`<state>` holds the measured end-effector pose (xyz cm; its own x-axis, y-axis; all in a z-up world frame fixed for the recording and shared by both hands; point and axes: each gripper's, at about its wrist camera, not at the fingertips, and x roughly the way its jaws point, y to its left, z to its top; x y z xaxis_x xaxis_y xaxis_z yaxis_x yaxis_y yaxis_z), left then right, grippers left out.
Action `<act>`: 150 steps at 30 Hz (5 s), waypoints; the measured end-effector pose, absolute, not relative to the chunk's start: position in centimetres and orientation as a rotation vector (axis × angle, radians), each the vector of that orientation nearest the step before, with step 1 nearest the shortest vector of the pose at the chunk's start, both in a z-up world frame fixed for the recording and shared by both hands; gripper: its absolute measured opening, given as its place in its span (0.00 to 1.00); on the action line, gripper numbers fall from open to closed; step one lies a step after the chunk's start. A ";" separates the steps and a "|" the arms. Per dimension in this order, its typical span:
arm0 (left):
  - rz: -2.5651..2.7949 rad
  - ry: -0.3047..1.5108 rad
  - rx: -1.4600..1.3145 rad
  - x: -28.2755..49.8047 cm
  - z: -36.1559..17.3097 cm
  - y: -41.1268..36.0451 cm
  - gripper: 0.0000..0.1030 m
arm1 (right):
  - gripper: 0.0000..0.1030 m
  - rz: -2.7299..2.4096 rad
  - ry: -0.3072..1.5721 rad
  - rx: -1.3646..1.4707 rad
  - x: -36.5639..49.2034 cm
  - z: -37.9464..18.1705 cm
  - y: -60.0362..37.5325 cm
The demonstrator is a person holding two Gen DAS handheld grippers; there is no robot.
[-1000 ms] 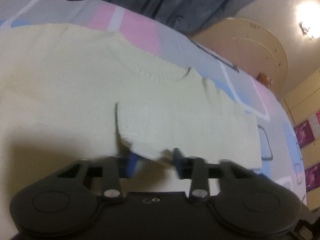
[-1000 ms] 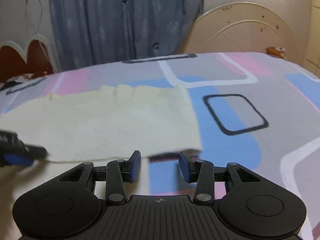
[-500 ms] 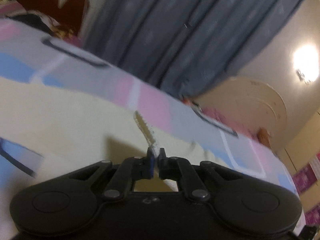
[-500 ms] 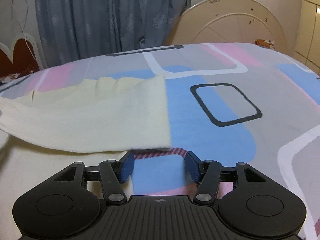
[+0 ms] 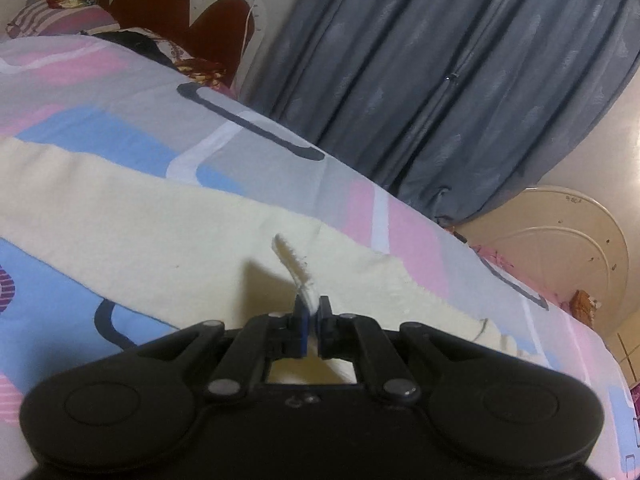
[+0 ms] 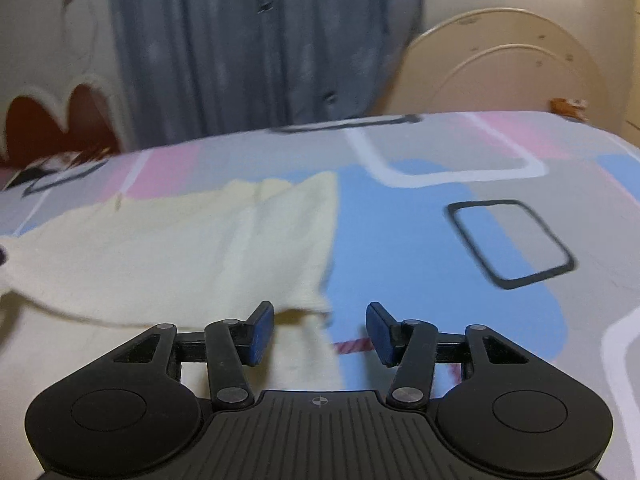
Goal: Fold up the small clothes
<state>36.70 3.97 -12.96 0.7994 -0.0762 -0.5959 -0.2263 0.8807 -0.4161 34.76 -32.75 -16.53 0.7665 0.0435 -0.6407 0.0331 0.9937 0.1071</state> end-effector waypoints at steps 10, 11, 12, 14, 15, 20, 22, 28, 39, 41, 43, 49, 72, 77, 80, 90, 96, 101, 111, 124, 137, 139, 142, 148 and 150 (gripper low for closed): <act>0.139 0.732 -0.450 36.8 -15.5 5.2 0.03 | 0.05 -0.057 0.721 0.214 36.1 -18.7 -34.9; 0.138 0.742 -0.425 37.0 -15.7 4.9 0.03 | 0.05 -0.068 0.714 0.250 35.8 -18.9 -35.4; 0.133 0.754 -0.399 36.9 -15.9 4.7 0.04 | 0.05 -0.072 0.711 0.255 35.6 -18.9 -35.5; 0.136 0.752 -0.356 36.7 -15.6 4.3 0.08 | 0.05 -0.074 0.711 0.235 35.4 -18.7 -35.3; 0.132 0.750 -0.362 36.5 -15.3 4.4 0.18 | 0.06 -0.069 0.718 0.247 35.3 -18.4 -35.4; 0.137 0.690 -0.374 34.6 -13.3 4.9 0.50 | 0.12 -0.009 0.647 0.253 34.0 -15.9 -35.7; 0.105 0.680 -0.347 34.7 -12.9 4.2 0.50 | 0.21 0.001 0.624 0.248 34.7 -15.4 -35.6; 0.048 0.719 -0.335 36.6 -14.1 2.1 0.50 | 0.39 0.041 0.692 0.261 39.4 -17.2 -35.0; 0.031 0.726 -0.287 36.8 -15.2 1.1 0.54 | 0.09 -0.063 0.661 0.249 39.3 -17.1 -36.5; 0.033 0.706 -0.274 36.9 -15.0 0.8 0.58 | 0.09 -0.036 0.616 0.232 39.1 -16.3 -35.9; 0.027 0.739 -0.283 37.6 -15.7 0.7 0.59 | 0.09 -0.003 0.612 0.209 40.1 -16.2 -35.0; 0.012 0.735 -0.183 37.8 -16.7 -0.1 0.59 | 0.09 0.018 0.683 0.126 43.5 -18.5 -33.3; 0.183 0.794 -0.162 35.3 -11.7 4.9 0.76 | 0.53 0.252 0.647 0.098 39.1 -14.1 -26.5; 0.261 0.802 -0.192 34.7 -10.0 9.7 0.80 | 0.53 0.336 0.634 0.068 39.7 -12.1 -22.5; 0.306 0.797 -0.232 34.5 -9.3 12.8 0.82 | 0.53 0.360 0.612 0.055 39.9 -10.7 -19.7; 0.449 0.813 -0.346 32.5 -12.3 21.1 0.83 | 0.53 0.375 0.669 0.075 41.4 -14.1 -11.1; 0.520 0.806 -0.455 32.2 -14.2 26.2 0.82 | 0.53 0.373 0.673 0.043 42.4 -15.5 -7.6; 0.516 0.748 -0.526 31.9 -14.7 28.2 0.84 | 0.53 0.362 0.709 0.023 43.3 -17.2 -6.2; 0.576 0.559 -0.690 31.1 -15.6 31.8 0.46 | 0.53 0.341 0.695 -0.006 43.9 -18.2 -5.1; 0.499 0.470 -0.614 31.2 -12.8 30.0 0.03 | 0.53 0.334 0.701 -0.080 43.7 -18.8 -5.4; -0.052 0.475 -0.262 36.2 -6.9 10.8 0.03 | 0.53 0.297 0.671 0.133 42.0 -15.3 -13.0; -0.118 0.494 -0.232 36.7 -7.6 7.5 0.03 | 0.53 0.274 0.664 0.141 41.3 -14.9 -14.7; -0.189 0.539 -0.181 37.5 -9.4 3.2 0.03 | 0.53 0.240 0.662 0.150 40.4 -14.6 -17.5; -0.256 0.685 -0.066 38.5 -13.4 -1.3 0.21 | 0.53 0.215 0.673 0.167 38.7 -14.7 -21.5; -0.253 0.716 -0.056 37.9 -13.7 -1.4 0.57 | 0.53 0.217 0.674 0.173 38.2 -14.7 -22.1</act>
<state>37.87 -1.41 -13.68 0.7253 -0.2482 -0.6422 0.2097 0.9681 -0.1372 38.21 -22.07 -14.72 0.7601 0.2540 -0.5981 -0.1422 0.9632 0.2283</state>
